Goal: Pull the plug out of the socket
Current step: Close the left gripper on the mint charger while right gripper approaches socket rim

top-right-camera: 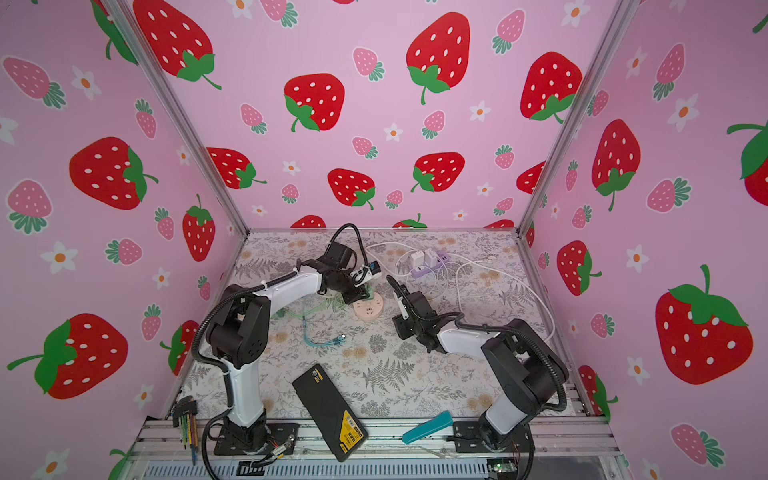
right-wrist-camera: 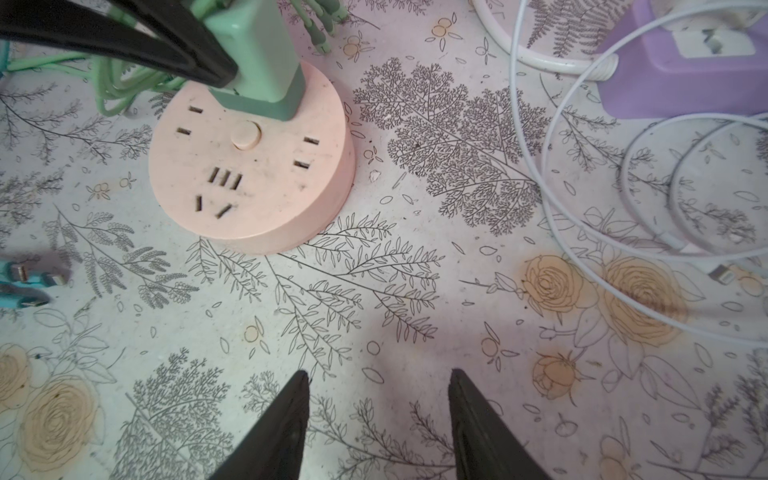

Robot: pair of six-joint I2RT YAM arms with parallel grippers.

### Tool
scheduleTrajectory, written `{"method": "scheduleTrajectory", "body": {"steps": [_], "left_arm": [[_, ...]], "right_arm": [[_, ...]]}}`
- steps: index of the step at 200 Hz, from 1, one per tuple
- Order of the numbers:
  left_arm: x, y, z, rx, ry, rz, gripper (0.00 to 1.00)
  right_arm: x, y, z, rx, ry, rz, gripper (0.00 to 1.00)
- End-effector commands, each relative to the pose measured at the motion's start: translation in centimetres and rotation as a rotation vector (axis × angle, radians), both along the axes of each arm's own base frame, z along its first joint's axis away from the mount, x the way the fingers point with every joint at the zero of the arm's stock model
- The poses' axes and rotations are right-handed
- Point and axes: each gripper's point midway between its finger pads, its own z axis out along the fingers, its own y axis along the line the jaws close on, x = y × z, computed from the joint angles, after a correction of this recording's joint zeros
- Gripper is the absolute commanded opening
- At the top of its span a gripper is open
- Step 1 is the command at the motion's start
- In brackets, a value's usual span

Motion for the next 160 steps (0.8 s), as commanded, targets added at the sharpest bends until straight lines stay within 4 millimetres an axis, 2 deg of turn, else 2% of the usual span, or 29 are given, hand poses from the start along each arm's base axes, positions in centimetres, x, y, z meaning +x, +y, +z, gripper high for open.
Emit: {"method": "scheduleTrajectory", "body": {"steps": [1,50,86,105,117,160], "left_arm": [[0.1,0.0,1.4,0.002,-0.032,0.012,0.3],[-0.5,0.9,0.8,0.036,0.027,0.16,0.26],[-1.4,0.4,0.3,0.005,0.124,0.3,0.26],[-2.3,0.0,-0.6,0.028,0.128,0.343,0.25],[-2.3,0.5,-1.1,0.072,0.1,0.412,0.24],[-3.4,-0.4,-1.1,0.066,0.084,0.564,0.24]], "right_arm": [[0.0,-0.1,-0.6,-0.018,0.014,0.0,0.56],[0.1,0.0,-1.1,-0.023,0.031,-0.005,0.56],[0.0,0.6,-1.2,0.006,0.05,0.001,0.56],[0.0,0.9,-1.2,0.02,0.053,0.008,0.56],[0.1,1.0,-1.3,0.022,0.057,0.005,0.57],[0.4,1.3,-1.0,0.039,0.049,-0.005,0.59]]}}
